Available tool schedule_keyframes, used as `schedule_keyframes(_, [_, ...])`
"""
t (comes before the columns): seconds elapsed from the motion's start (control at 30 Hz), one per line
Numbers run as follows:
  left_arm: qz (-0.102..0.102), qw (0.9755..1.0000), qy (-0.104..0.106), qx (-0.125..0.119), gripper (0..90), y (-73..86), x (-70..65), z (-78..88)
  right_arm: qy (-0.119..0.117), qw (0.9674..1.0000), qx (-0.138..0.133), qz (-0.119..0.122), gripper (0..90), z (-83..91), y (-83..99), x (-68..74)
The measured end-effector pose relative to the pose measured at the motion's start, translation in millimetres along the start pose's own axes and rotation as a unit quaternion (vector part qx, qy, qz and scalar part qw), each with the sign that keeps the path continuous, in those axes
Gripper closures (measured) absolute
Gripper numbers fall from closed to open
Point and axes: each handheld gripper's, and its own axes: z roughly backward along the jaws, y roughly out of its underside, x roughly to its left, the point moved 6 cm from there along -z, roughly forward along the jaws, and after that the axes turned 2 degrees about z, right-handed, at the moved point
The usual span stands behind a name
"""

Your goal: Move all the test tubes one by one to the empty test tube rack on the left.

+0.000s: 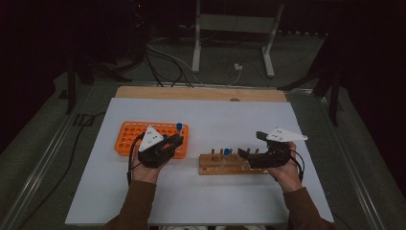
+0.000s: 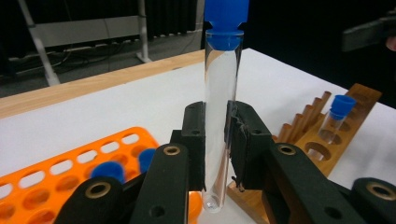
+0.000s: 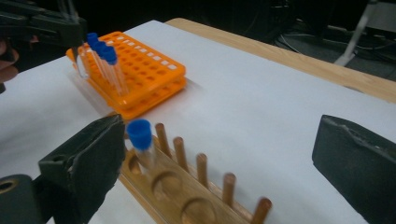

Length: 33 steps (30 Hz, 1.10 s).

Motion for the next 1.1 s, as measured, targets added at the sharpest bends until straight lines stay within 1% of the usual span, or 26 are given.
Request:
schedule_keyframes(0.27, [0.006, 0.9998, -0.018, -0.004, 78.1, 1.7, 10.8, 5.6, 0.007, 0.9998, -0.007, -0.015, 2.6, 9.7, 10.0, -8.2])
schedule_keyframes(0.37, [0.008, 0.9997, -0.023, -0.006, 78.0, 2.2, 13.5, 7.7, 0.011, 0.9998, -0.008, -0.015, 1.9, 11.9, 12.1, -9.7])
schedule_keyframes(0.47, [0.005, 0.9995, -0.030, -0.007, 78.0, 2.7, 16.7, 9.2, 0.013, 0.9998, -0.007, -0.015, 1.9, 14.0, 14.4, -10.4])
schedule_keyframes(0.6, [0.009, 0.9993, -0.036, -0.010, 78.0, 3.2, 20.7, 11.5, 0.016, 0.9996, -0.011, -0.022, 1.0, 15.6, 16.0, -12.1])
schedule_keyframes(0.63, [0.009, 0.9992, -0.038, -0.011, 78.0, 3.3, 22.0, 12.4, 0.015, 0.9996, -0.012, -0.023, 0.9, 15.5, 16.2, -12.4])
schedule_keyframes(0.87, [0.021, 0.9981, -0.054, -0.021, 77.8, 6.7, 32.1, 17.8, 0.011, 0.9995, -0.016, -0.024, 0.8, 14.7, 16.1, -11.0])
schedule_keyframes(0.93, [0.022, 0.9977, -0.061, -0.021, 77.8, 8.5, 34.7, 18.4, 0.010, 0.9995, -0.016, -0.025, 0.8, 14.9, 16.5, -10.7])
schedule_keyframes(1.1, [0.030, 0.9967, -0.073, -0.021, 77.8, 13.1, 42.0, 19.5, 0.009, 0.9994, -0.019, -0.026, 0.0, 16.1, 16.8, -10.9])
